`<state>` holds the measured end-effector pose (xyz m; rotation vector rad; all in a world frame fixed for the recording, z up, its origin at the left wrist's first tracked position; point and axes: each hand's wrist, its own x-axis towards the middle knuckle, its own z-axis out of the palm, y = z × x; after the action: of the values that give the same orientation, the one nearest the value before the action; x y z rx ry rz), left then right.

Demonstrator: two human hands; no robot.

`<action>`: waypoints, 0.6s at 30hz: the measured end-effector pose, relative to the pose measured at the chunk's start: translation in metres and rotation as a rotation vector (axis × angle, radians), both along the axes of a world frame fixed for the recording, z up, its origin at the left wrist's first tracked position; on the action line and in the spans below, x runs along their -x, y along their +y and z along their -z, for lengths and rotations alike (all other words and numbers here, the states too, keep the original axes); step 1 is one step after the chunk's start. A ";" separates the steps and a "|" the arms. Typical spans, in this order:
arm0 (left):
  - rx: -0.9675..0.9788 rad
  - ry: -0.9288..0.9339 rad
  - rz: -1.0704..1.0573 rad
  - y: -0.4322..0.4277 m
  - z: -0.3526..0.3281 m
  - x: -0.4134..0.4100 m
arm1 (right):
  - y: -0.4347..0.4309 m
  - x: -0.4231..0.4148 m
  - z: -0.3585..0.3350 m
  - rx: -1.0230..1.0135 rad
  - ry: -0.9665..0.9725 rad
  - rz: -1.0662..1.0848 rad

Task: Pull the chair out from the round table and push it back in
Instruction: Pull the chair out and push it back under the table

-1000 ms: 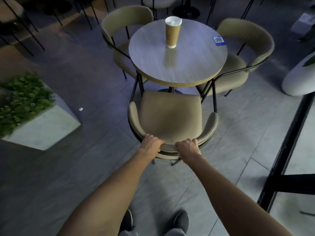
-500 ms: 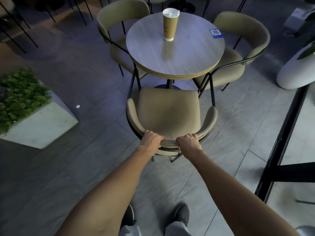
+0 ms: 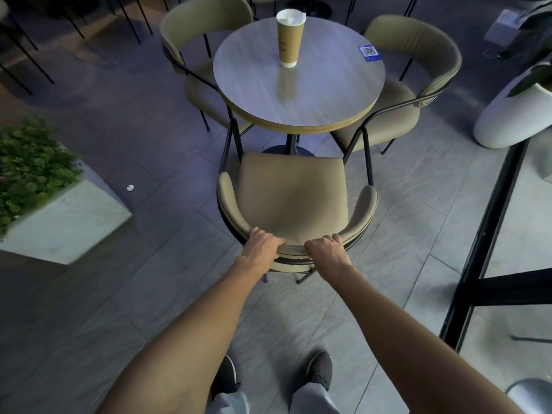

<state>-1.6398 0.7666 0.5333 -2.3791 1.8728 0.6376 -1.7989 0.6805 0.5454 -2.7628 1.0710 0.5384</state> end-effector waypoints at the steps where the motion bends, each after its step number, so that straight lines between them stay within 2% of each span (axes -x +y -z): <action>1: -0.004 0.001 -0.001 0.000 0.000 0.000 | 0.000 0.000 0.000 0.004 -0.001 -0.002; 18: -0.042 -0.083 0.023 0.001 -0.002 0.004 | 0.005 -0.006 -0.006 -0.002 0.072 0.010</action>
<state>-1.6434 0.7675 0.5356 -2.3168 1.8318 0.5617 -1.7930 0.6853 0.5517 -2.7546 1.0975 0.6426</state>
